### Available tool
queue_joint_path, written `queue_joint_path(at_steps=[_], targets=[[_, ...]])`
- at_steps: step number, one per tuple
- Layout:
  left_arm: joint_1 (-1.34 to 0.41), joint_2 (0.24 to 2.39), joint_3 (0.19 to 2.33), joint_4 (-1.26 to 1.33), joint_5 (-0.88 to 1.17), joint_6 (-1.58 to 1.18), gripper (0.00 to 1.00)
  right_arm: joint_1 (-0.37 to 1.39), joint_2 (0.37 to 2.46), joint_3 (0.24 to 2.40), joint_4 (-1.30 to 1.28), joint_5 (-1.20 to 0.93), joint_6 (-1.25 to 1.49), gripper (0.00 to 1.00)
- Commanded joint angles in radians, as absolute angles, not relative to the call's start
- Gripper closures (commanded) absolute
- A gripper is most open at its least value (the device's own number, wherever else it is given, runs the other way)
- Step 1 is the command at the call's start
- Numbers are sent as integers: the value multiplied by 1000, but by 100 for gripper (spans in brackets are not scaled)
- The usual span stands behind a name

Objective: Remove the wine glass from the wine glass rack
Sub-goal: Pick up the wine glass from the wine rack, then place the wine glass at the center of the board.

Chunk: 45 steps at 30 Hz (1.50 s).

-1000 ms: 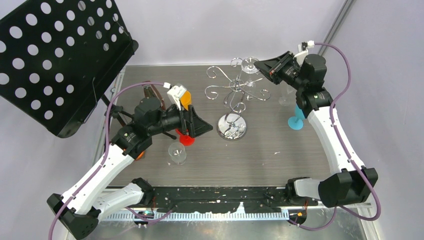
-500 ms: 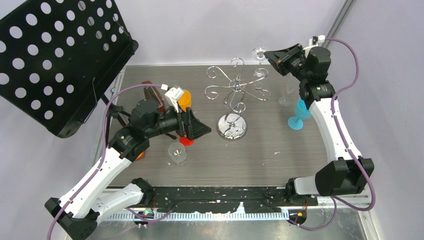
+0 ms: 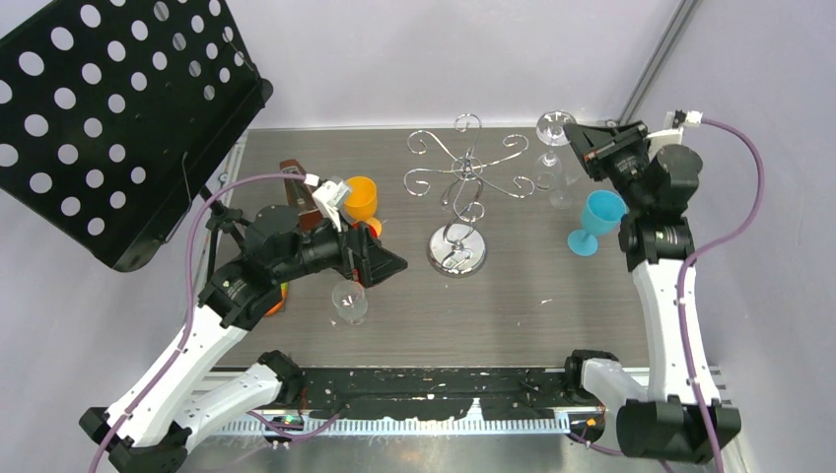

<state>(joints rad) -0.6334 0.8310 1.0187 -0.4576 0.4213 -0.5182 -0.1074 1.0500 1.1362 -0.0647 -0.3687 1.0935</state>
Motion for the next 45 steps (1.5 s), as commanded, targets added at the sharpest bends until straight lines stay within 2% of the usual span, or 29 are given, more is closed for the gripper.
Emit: queue_joint_path(at_steps=[1, 9, 18, 29, 33, 45], targets=[[-628, 794, 997, -462, 405, -520, 0, -109, 917, 1073, 25, -401, 1084, 94], [-629, 754, 967, -491, 394, -551, 0, -109, 742, 993, -76, -514, 1024, 94], [-627, 704, 940, -520, 390, -587, 0, -109, 553, 992, -328, -633, 817, 94], [-629, 648, 889, -517, 346, -675, 0, -50, 453, 824, -188, -833, 836, 94], [-628, 629, 878, -517, 331, -726, 0, 58, 479, 838, -200, -836, 772, 94], [-627, 605, 838, -483, 350, -856, 0, 478, 529, 813, -146, -673, 607, 94]])
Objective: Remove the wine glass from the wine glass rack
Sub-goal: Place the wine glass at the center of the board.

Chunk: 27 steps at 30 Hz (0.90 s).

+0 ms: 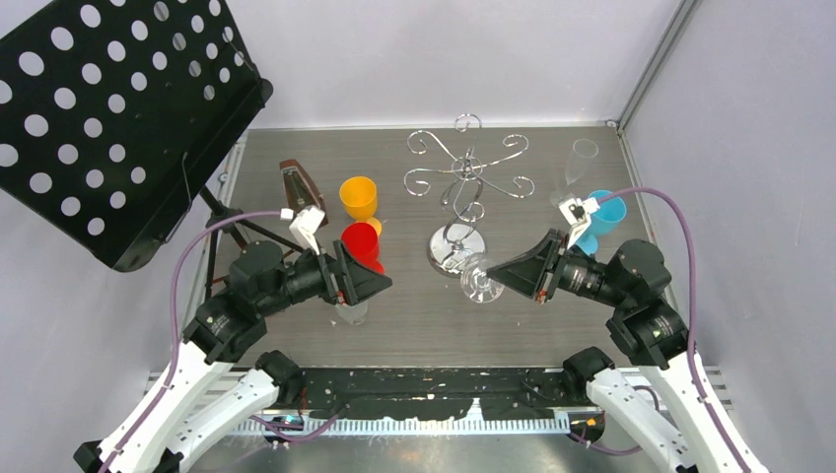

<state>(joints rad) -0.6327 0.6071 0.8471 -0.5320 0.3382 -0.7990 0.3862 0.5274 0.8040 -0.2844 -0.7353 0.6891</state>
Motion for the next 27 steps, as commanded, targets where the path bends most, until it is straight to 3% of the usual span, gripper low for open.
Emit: queue_joint_path(at_steps=[1, 13, 27], targets=[[-627, 608, 834, -476, 359, -869, 0, 496, 530, 808, -140, -665, 589, 94], [-627, 611, 751, -378, 458, -973, 0, 839, 591, 747, 5, -474, 381, 94], [-627, 588, 709, -373, 526, -983, 0, 1232, 732, 738, 146, -160, -66, 94]])
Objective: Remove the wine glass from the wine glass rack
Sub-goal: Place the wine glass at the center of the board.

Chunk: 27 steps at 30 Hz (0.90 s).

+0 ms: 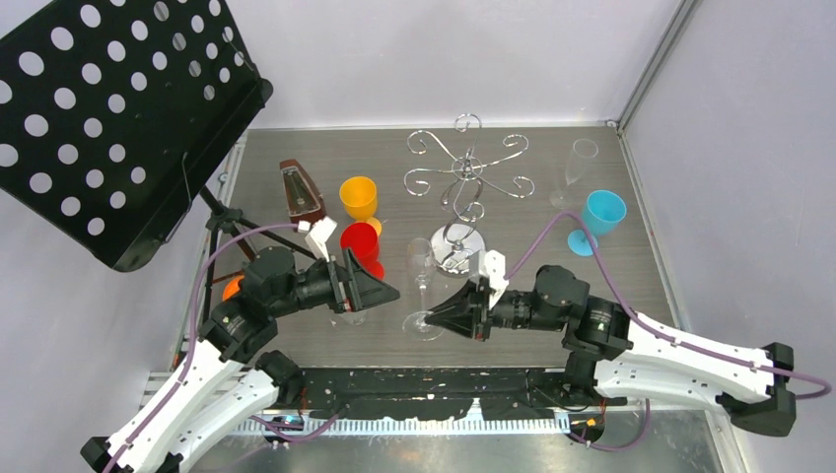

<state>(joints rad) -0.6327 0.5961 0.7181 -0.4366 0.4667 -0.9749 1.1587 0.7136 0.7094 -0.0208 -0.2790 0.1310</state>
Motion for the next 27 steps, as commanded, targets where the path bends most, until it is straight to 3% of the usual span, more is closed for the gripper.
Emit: queue_joint_path(at_steps=[1, 17, 27], targets=[[-628, 589, 705, -371, 531, -984, 0, 1244, 748, 740, 156, -153, -84, 94], [-627, 584, 677, -342, 591, -974, 1, 1481, 929, 791, 291, -6, -419, 94], [-628, 548, 652, -325, 612, -992, 15, 1557, 1008, 786, 391, 112, -564, 94]])
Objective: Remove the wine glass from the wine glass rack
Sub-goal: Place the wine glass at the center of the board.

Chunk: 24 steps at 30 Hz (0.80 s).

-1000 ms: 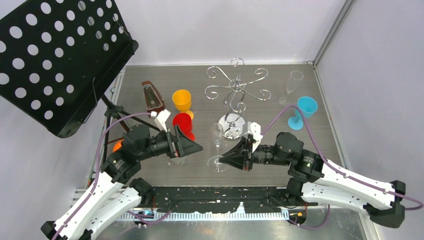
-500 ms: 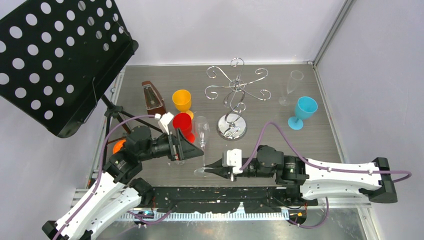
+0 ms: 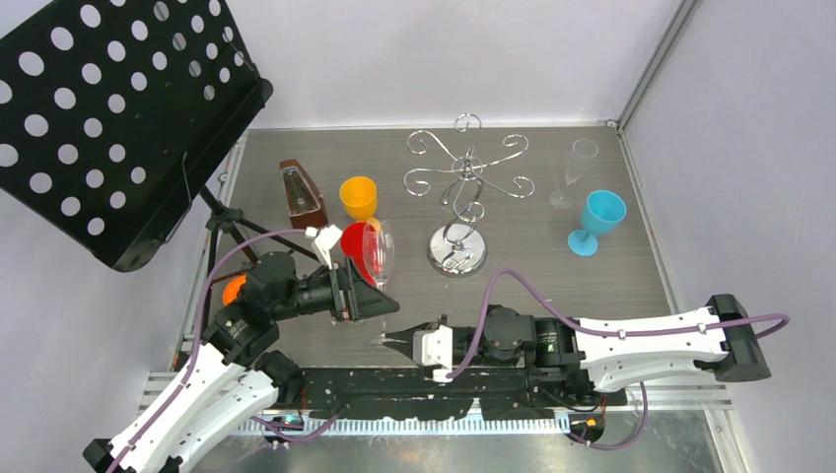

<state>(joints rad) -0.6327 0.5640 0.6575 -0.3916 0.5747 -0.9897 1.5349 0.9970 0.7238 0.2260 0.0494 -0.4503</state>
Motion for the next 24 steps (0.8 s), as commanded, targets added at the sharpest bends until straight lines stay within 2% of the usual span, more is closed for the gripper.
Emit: queue_joint_path(at_steps=[1, 10, 17, 24], targets=[[-629, 547, 650, -326, 612, -992, 17, 1563, 1017, 787, 397, 119, -577, 94], [-627, 544, 643, -318, 629, -990, 51, 1584, 1058, 794, 425, 179, -606, 94], [-629, 533, 636, -317, 636, -989, 68, 1599, 1069, 787, 466, 257, -654, 94], [-628, 538, 637, -319, 637, -982, 100, 1607, 1077, 782, 469, 254, -655, 94]])
